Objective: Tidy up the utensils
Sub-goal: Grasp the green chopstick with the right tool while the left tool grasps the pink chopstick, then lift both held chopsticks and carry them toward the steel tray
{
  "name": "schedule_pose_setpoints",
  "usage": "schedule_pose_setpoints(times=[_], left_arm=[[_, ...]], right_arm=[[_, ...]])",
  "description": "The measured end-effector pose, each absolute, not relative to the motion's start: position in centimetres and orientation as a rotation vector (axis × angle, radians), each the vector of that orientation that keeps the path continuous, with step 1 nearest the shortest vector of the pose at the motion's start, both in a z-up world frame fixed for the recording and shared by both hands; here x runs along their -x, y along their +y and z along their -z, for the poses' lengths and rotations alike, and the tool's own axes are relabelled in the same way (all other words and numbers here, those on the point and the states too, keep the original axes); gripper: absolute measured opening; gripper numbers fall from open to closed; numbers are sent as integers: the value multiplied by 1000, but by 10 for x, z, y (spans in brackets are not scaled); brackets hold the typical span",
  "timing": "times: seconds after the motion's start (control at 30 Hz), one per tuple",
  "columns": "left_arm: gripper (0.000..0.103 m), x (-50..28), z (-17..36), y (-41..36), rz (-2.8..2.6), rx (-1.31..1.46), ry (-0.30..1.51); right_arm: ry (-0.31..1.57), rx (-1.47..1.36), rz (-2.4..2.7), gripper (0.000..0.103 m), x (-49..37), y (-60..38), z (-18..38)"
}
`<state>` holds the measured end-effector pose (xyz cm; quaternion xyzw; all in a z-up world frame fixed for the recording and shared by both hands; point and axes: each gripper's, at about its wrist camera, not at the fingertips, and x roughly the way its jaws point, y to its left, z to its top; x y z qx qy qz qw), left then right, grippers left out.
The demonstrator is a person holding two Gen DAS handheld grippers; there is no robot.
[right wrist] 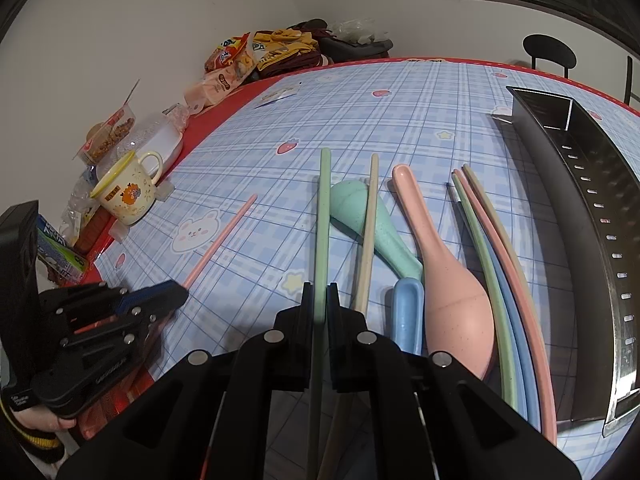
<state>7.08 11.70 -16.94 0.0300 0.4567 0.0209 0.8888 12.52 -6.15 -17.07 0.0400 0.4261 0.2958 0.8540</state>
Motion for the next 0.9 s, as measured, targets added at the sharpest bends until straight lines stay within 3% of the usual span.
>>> schedule_pose_setpoints(times=[0.63,0.9], left_arm=[[11,-65,173,110,-57,-128,897],[10,-64,172,123,-15,-34,891]], right_arm=[[902,-68,-631,7,-125,-56,171],[889,-64,-646,7,-122,-53,170]])
